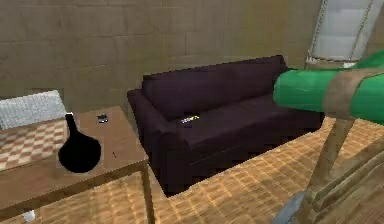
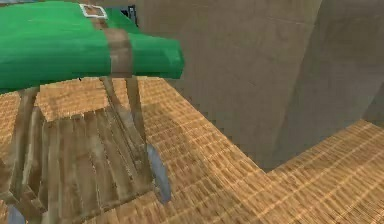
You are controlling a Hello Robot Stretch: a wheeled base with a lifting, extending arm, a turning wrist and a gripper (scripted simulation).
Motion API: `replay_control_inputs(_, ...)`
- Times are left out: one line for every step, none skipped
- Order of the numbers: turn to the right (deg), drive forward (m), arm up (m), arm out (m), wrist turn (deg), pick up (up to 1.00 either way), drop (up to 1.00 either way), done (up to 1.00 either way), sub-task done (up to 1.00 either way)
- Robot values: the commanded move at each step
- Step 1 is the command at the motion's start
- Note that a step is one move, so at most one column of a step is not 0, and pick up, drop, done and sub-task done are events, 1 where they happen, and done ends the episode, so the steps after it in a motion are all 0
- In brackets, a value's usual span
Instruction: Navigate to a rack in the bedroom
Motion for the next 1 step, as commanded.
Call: replay_control_inputs(45.0,0.00,0.00,0.00,0.0,0.00,0.00,0.00,0.00)
